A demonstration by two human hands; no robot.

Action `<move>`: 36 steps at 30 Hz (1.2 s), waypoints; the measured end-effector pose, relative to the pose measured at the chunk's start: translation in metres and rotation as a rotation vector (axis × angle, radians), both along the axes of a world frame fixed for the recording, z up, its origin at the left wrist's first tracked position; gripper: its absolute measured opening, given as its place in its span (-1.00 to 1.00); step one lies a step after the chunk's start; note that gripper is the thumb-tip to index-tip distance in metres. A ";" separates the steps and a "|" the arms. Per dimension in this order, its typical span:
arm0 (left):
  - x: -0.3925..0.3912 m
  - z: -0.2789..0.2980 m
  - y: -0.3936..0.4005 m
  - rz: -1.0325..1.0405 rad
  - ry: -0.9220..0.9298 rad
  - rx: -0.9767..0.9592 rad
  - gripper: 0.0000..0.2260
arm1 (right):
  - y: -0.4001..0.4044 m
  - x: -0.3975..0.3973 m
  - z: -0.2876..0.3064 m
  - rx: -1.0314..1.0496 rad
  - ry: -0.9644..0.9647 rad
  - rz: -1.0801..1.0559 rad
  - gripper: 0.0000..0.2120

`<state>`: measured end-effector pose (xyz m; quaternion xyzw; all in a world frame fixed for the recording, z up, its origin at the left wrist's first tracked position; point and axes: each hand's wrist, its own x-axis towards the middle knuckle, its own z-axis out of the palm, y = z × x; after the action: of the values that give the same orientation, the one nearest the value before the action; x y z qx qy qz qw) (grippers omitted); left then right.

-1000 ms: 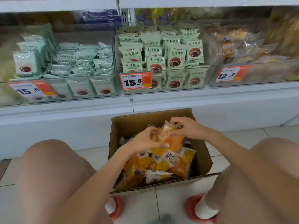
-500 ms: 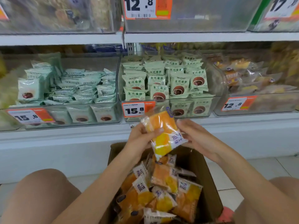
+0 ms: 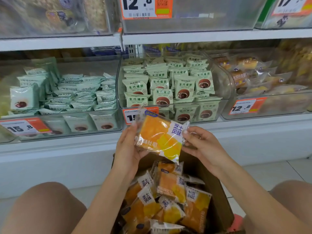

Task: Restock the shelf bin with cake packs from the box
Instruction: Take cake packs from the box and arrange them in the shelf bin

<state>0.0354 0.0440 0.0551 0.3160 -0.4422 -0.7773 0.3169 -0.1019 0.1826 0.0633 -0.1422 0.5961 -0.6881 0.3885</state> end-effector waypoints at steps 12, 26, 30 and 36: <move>-0.006 0.005 0.021 0.304 -0.284 -0.638 -0.64 | -0.011 0.005 -0.009 0.082 0.310 -0.431 -0.79; -0.023 0.141 -0.015 0.415 -0.072 -0.744 -0.67 | -0.032 -0.005 0.127 -0.093 0.581 -0.202 -0.85; -0.031 0.184 -0.033 0.472 -0.011 -0.844 -0.64 | -0.039 -0.016 0.179 -0.199 0.447 0.005 -0.88; -0.048 0.272 -0.043 0.397 0.170 -1.019 -0.65 | -0.054 -0.050 0.282 -0.209 0.599 0.107 -0.69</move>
<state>-0.0128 0.0006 0.3270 0.1361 -0.6672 -0.4132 0.6047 -0.1518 0.1283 0.3449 -0.4089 0.6016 -0.6518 0.2144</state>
